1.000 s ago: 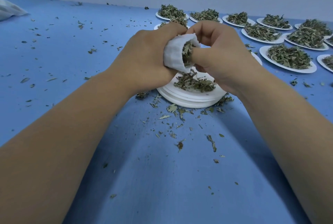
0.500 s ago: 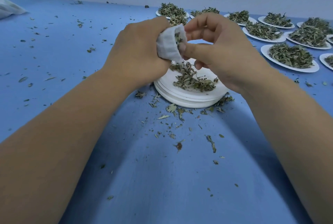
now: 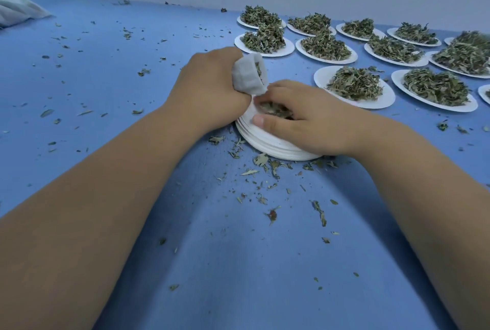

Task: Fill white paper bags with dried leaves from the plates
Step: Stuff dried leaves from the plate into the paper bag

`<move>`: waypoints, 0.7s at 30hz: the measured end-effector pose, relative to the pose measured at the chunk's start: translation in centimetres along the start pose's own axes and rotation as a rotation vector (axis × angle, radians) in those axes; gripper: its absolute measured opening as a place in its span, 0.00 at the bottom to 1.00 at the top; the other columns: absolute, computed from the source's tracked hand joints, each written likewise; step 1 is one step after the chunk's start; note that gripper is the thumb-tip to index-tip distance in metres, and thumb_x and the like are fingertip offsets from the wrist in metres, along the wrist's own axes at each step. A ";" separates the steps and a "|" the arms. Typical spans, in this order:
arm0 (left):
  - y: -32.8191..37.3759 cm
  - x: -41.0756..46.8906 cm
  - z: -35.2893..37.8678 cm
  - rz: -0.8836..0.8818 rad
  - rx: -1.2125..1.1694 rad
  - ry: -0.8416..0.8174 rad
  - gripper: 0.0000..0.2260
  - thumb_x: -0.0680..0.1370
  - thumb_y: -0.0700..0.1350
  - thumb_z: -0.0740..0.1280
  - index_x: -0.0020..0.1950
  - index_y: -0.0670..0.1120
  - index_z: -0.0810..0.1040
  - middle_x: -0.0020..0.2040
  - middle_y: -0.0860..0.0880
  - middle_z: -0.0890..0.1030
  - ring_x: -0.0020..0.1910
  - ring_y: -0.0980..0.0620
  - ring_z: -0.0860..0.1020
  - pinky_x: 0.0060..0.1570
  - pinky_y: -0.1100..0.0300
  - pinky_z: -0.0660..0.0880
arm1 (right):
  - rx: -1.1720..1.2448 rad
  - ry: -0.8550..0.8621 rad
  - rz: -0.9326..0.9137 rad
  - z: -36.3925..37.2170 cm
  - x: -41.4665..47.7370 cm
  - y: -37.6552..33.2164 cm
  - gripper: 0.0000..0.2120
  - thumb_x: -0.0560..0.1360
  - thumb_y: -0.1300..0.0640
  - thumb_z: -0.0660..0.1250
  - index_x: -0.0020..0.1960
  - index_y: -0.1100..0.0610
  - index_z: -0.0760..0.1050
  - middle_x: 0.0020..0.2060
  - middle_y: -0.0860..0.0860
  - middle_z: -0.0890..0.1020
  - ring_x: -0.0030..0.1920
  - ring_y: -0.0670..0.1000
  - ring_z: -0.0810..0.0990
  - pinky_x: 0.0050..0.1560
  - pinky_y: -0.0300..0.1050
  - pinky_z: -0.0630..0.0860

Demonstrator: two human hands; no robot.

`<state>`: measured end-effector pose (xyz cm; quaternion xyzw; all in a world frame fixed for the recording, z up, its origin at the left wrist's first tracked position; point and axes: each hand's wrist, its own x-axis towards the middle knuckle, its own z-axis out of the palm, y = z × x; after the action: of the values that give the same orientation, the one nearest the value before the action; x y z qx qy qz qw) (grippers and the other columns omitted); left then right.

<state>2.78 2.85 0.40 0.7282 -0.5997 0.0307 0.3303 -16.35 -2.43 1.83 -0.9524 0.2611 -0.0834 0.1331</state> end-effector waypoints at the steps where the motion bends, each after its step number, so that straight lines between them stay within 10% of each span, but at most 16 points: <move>1: 0.0 0.0 0.2 0.006 -0.003 -0.011 0.12 0.70 0.46 0.68 0.36 0.53 0.64 0.34 0.54 0.72 0.33 0.59 0.69 0.31 0.59 0.62 | 0.005 0.059 0.003 0.0 0.1 0.1 0.17 0.81 0.43 0.64 0.64 0.52 0.77 0.52 0.45 0.79 0.55 0.48 0.76 0.53 0.39 0.71; 6: -0.2 0.0 0.8 0.008 -0.023 -0.008 0.12 0.70 0.47 0.70 0.36 0.51 0.65 0.35 0.52 0.73 0.34 0.55 0.70 0.32 0.58 0.65 | 0.070 0.268 -0.052 -0.5 -0.2 1.0 0.09 0.77 0.52 0.72 0.57 0.48 0.82 0.52 0.43 0.81 0.52 0.44 0.78 0.53 0.39 0.73; 10: 0.0 -0.1 0.8 -0.014 -0.005 -0.008 0.11 0.70 0.47 0.70 0.38 0.49 0.67 0.35 0.52 0.74 0.35 0.52 0.72 0.33 0.56 0.67 | -0.003 0.075 0.020 -0.3 -0.1 1.1 0.22 0.81 0.39 0.61 0.69 0.49 0.75 0.63 0.45 0.77 0.62 0.45 0.74 0.61 0.42 0.67; 16: 0.1 -0.3 0.5 -0.021 -0.006 0.003 0.12 0.69 0.47 0.69 0.36 0.50 0.65 0.34 0.52 0.73 0.34 0.53 0.71 0.31 0.58 0.63 | 0.178 0.213 0.008 0.0 -0.8 0.9 0.10 0.77 0.46 0.72 0.57 0.44 0.84 0.38 0.33 0.80 0.39 0.29 0.76 0.40 0.24 0.67; 21: 0.1 -0.3 0.5 -0.028 -0.008 0.003 0.12 0.69 0.47 0.69 0.36 0.51 0.65 0.35 0.52 0.73 0.34 0.55 0.71 0.30 0.58 0.62 | 0.143 0.290 0.149 -0.8 -1.3 1.3 0.21 0.74 0.29 0.62 0.61 0.38 0.78 0.50 0.36 0.82 0.44 0.38 0.78 0.44 0.32 0.69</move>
<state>2.40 2.83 -0.10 0.7351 -0.5892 0.0249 0.3345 -18.30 -2.98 2.04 -0.8965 0.3408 -0.2282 0.1674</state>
